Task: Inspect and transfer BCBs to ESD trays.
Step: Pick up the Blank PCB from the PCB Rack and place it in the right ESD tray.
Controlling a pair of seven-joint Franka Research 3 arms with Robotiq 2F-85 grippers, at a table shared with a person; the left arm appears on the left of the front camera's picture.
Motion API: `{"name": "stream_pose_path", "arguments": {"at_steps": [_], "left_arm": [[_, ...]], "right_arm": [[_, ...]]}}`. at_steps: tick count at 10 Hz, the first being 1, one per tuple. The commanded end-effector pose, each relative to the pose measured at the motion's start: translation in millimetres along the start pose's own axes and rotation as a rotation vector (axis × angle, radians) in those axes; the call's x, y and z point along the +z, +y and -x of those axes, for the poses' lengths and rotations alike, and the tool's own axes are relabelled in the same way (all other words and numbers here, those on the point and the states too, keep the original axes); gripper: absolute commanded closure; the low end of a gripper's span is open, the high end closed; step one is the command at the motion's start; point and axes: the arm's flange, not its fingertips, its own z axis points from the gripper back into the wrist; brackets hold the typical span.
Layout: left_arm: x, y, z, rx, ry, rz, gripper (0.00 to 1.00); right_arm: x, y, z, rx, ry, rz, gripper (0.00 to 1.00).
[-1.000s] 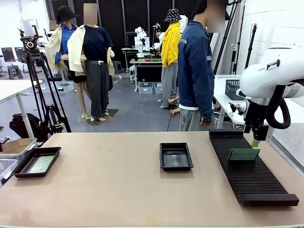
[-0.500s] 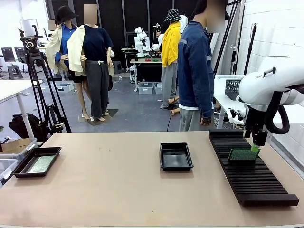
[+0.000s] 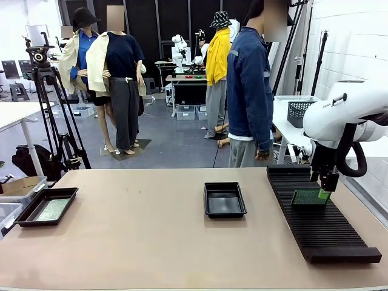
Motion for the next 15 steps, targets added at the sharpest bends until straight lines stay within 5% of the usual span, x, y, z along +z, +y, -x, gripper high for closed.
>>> {"name": "stream_pose_path", "arguments": {"at_steps": [1, 9, 15], "left_arm": [[0, -2, 0, 0.005, 0.0, -0.009, 0.0], [0, -2, 0, 0.005, 0.0, -0.009, 0.0], [0, -2, 0, 0.005, 0.0, -0.009, 0.0]], "right_arm": [[-14, -3, 2, 0.008, -0.017, 0.007, 0.0], [-15, -22, 2, 0.014, -0.059, -0.008, 0.02], [-15, -30, 2, 0.017, -0.07, -0.026, 0.43]]}}
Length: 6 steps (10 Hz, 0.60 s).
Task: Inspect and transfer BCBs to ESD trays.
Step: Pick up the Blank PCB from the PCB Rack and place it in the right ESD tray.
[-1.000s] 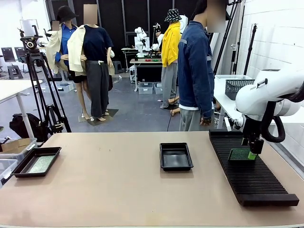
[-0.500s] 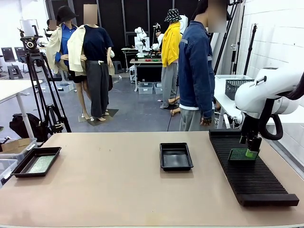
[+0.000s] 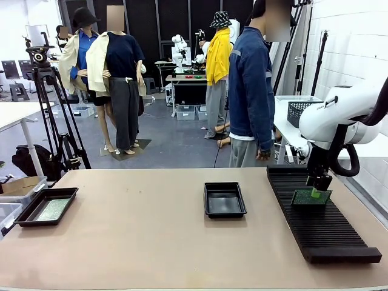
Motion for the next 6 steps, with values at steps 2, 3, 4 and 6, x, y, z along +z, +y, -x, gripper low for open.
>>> {"name": "stream_pose_path", "arguments": {"at_steps": [2, 3, 4, 6], "left_arm": [[0.5, -2.0, 0.3, 0.005, 0.0, -0.009, 0.0], [0.5, -2.0, 0.3, 0.005, 0.0, -0.009, 0.0], [0.5, -2.0, 0.3, 0.005, 0.0, -0.009, 0.0], [0.5, -2.0, 0.3, 0.005, 0.0, -0.009, 0.0]], "right_arm": [[-1.3, -4.1, 1.4, 0.017, -0.04, -0.028, 0.58], [-1.5, -3.5, 1.8, 0.018, -0.04, -0.029, 0.66], [-1.5, -2.8, 2.2, 0.018, -0.039, -0.029, 0.74], [-4.9, -5.6, 4.0, 0.018, -0.037, -0.041, 0.89]]}}
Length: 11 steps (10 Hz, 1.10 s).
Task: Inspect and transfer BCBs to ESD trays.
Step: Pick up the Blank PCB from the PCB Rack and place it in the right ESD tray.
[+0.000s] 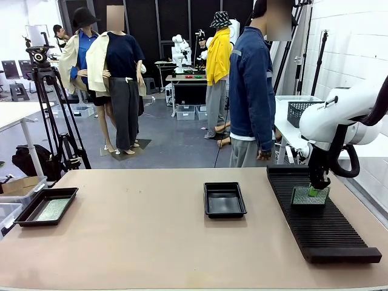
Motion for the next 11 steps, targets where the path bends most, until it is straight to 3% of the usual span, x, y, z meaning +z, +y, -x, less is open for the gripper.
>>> {"name": "stream_pose_path", "arguments": {"at_steps": [1, 2, 11], "left_arm": [[0.5, -2.0, 0.3, 0.005, 0.0, -0.009, 0.0], [0.5, -2.0, 0.3, 0.005, 0.0, -0.009, 0.0], [0.5, -2.0, 0.3, 0.005, 0.0, -0.009, 0.0]], "right_arm": [[-2.1, -7.5, 3.1, 0.024, -0.028, -0.029, 0.97], [-3.2, -8.5, 4.4, 0.024, -0.03, -0.038, 1.0], [6.2, -13.6, 7.6, 0.044, -0.043, -0.081, 1.0]]}}
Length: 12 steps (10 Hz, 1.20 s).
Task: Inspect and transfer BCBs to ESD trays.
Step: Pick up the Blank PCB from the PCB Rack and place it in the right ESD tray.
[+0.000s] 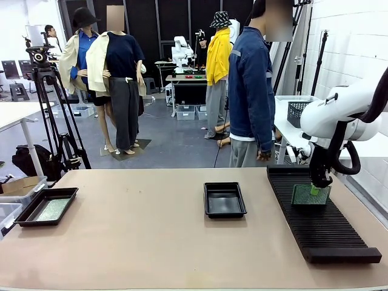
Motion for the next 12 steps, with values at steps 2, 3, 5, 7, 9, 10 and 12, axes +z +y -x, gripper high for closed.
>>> {"name": "stream_pose_path", "arguments": {"at_steps": [2, 3, 5, 7, 9, 10, 12], "left_arm": [[0, -2, 0, 0.005, 0.0, -0.009, 0.0], [0, -2, 0, 0.005, 0.0, -0.009, 0.0], [0, -2, 0, 0.005, 0.0, -0.009, 0.0], [0, -2, 0, 0.005, 0.0, -0.009, 0.0], [0, -2, 0, 0.005, 0.0, -0.009, 0.0], [0, -2, 0, 0.005, 0.0, -0.009, 0.0], [0, -2, 0, 0.005, 0.0, -0.009, 0.0]], "right_arm": [[21, -4, -3, 0.007, -0.029, -0.037, 1.0], [35, -5, -8, 0.013, -0.034, -0.05, 1.0], [52, 1, -19, 0.007, 0.001, -0.03, 1.0], [72, 7, -30, 0.023, 0.0, -0.055, 1.0], [90, 15, -42, -0.004, 0.035, -0.04, 1.0], [97, 21, -50, -0.034, 0.04, -0.029, 1.0], [107, 29, -66, -0.177, -0.026, -0.036, 1.0]]}}
